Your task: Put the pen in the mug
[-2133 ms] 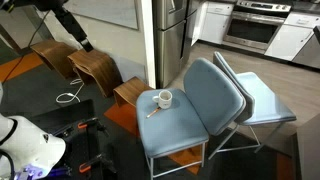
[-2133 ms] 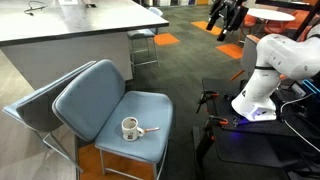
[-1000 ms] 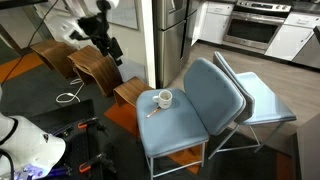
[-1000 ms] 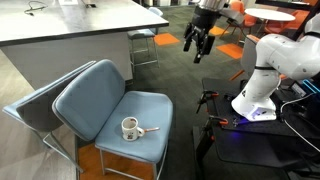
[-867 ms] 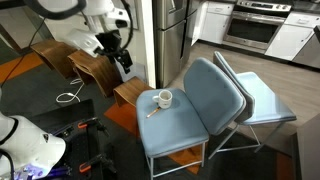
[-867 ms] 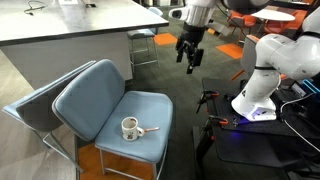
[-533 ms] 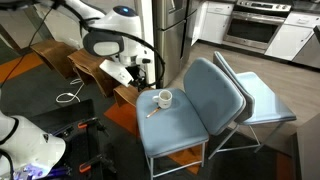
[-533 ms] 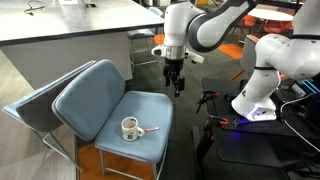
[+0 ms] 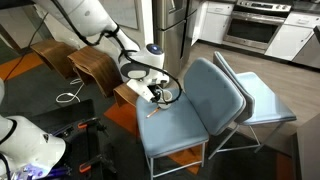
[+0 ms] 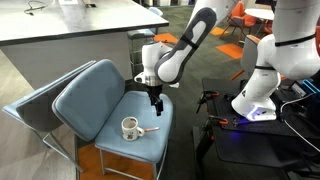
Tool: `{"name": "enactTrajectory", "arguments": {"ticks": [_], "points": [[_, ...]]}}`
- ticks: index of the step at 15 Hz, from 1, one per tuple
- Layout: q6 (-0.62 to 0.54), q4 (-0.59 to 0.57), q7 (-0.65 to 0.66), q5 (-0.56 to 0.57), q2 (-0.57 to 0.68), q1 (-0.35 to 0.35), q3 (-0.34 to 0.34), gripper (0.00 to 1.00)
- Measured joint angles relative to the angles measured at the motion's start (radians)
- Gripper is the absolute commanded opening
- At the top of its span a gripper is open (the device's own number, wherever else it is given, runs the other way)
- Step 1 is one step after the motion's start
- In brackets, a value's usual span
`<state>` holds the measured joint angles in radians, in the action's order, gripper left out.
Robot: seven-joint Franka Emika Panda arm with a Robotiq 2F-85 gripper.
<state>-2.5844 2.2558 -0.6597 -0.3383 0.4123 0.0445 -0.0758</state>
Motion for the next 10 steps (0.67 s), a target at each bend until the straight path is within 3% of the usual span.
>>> {"name": "enactTrajectory", "arguments": {"ticks": [5, 10], "points": [[0.0, -0.151, 0.001, 0.095, 0.195, -0.089, -0.061, 1.0], [-0.001, -0.261, 0.024, 0.177, 0.334, -0.103, -0.087, 1.0]]}}
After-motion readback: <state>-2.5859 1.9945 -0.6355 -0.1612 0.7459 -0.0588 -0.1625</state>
